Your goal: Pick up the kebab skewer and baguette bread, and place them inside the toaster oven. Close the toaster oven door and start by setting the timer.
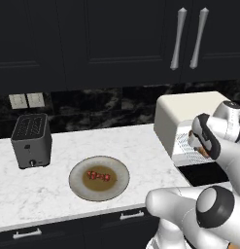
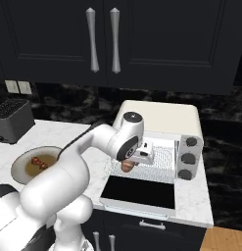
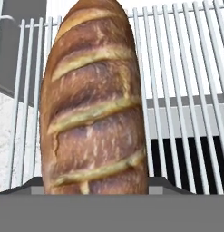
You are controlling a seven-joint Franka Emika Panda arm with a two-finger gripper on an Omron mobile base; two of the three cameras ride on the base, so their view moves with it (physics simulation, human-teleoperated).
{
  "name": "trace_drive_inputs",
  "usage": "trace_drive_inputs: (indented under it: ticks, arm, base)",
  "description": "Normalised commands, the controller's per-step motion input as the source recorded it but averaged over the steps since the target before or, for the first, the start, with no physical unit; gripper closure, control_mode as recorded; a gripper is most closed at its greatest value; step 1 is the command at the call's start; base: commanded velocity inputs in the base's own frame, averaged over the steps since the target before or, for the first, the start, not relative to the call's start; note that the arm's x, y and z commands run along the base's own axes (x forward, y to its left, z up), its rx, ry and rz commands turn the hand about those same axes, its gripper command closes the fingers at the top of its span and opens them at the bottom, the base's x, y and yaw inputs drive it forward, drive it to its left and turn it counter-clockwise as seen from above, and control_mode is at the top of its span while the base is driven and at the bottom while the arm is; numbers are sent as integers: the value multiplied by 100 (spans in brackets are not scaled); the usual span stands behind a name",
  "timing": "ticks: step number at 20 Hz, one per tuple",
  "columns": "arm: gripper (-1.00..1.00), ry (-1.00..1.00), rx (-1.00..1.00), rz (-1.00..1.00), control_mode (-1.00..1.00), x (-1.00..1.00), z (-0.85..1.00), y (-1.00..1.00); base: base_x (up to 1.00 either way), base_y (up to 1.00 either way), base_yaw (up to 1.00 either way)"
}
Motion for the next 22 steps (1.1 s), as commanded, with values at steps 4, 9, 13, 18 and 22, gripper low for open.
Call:
trace_drive_inputs:
  ticks: [4,9,13,18,22]
  arm:
    - [-100,0,0,0,-100,-3,-3,19]
    - [-100,-2,0,0,-100,-7,0,17]
    - [-100,-8,0,0,-100,-23,48,13]
    - [-100,-12,0,0,-100,-43,77,19]
    - [-100,-9,0,-4,-100,-99,56,51]
  base:
    - [0,0,0]
    - [0,0,0]
    - [0,0,0]
    - [0,0,0]
    - [0,0,0]
